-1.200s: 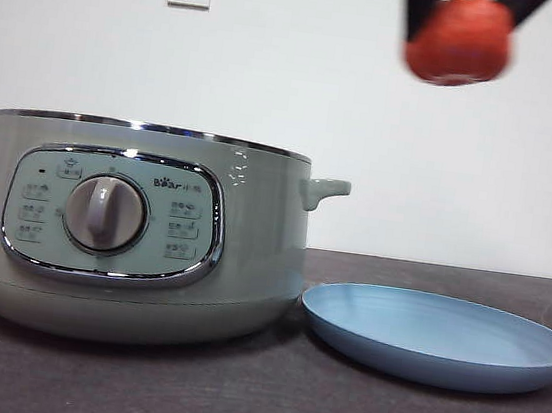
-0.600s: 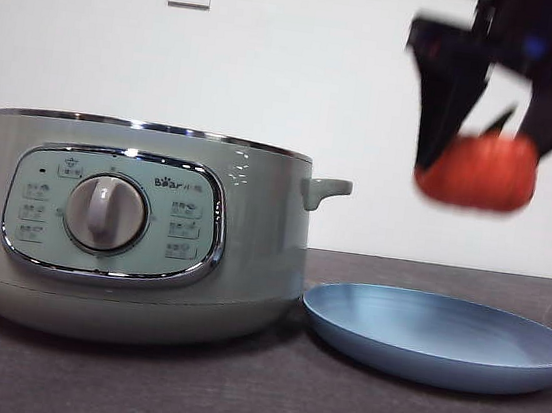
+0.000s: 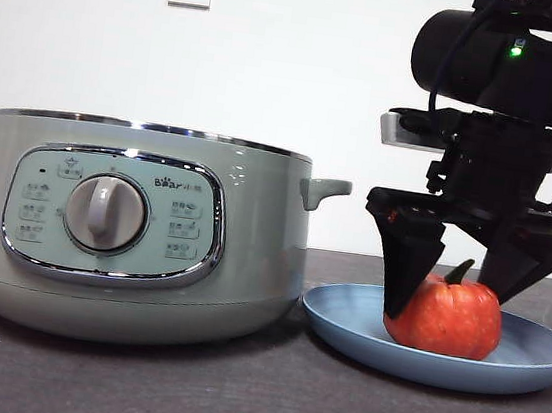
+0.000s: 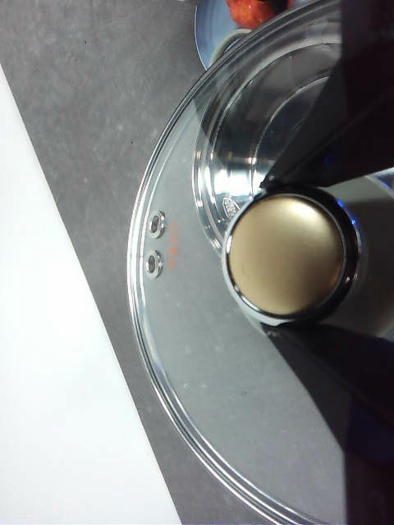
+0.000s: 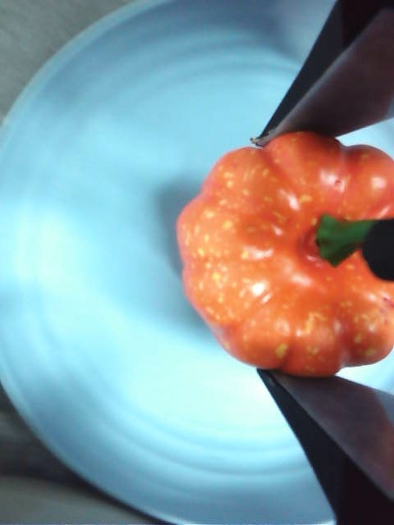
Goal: Take the pumpkin out from the steamer,put the pumpkin in the blue plate,close the lid
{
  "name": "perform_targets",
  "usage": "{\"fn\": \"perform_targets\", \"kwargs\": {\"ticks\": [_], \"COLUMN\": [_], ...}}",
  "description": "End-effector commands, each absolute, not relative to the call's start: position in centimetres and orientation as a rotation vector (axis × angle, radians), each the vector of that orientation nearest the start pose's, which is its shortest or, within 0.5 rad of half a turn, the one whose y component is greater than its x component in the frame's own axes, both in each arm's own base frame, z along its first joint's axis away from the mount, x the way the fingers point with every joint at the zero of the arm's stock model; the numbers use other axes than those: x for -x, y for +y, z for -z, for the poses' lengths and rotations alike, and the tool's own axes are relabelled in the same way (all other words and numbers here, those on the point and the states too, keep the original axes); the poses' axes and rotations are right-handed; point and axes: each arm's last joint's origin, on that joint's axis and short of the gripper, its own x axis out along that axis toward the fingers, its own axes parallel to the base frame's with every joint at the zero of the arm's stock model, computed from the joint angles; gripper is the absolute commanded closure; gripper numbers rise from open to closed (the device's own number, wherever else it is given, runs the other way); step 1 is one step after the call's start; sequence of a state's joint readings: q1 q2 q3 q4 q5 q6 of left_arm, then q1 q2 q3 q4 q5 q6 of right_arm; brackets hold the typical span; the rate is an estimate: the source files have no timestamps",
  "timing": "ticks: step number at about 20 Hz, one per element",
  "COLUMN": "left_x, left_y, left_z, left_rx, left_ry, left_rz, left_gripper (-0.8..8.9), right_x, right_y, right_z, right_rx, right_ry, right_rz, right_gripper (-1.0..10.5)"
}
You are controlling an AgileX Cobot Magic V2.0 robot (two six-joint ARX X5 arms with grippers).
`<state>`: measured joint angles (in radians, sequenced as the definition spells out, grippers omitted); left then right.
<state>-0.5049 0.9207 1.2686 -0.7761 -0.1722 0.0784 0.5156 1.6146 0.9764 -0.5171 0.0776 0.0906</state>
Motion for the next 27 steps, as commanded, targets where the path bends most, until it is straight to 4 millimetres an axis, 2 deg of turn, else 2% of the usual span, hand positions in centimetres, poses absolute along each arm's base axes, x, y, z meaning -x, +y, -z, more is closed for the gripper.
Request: {"fn": "perform_targets", "kwargs": {"ticks": [1, 4, 6, 12, 15, 19, 22, 27], "left_x": [-13.7, -13.7, -13.7, -15.2, -16.9, -19.9, -22.0, -24.8], "left_y": [-7.0, -7.0, -7.0, -8.0, -9.2, -10.9, -12.3, -13.9], "left_z": [-42.4, -42.4, -42.4, -41.7, -40.8, -39.0, -37.3, -34.2], "left_rx": [-0.195, -0.194, -0.194, -0.193, -0.192, -0.206, -0.207, -0.225], "left_ry": [0.319, 0.319, 0.320, 0.365, 0.418, 0.493, 0.559, 0.675], "left_rz": [0.339, 0.340, 0.342, 0.396, 0.472, 0.495, 0.546, 0.567], "left_gripper": [8.22, 8.22, 8.22, 8.22, 8.22, 8.22, 8.22, 8.22], "right_x": [-26.4, -26.4, -26.1, -24.0, -22.5, -21.1, -20.4, -20.2], "right_y": [14.6, 14.5, 14.4, 13.1, 12.2, 10.7, 9.8, 8.9], "right_z": [-17.2, -17.5, -18.4, -23.3, -26.2, -28.8, -29.9, -30.4], "right_rx": [0.253, 0.246, 0.236, 0.185, 0.147, 0.104, 0.081, 0.063], "right_ry": [1.164, 1.154, 1.129, 0.997, 0.883, 0.776, 0.730, 0.706], "right_rz": [-0.317, -0.316, -0.320, -0.332, -0.340, -0.330, -0.311, -0.282], "right_gripper": [4.7, 4.7, 4.7, 4.7, 4.7, 4.7, 4.7, 4.7]}}
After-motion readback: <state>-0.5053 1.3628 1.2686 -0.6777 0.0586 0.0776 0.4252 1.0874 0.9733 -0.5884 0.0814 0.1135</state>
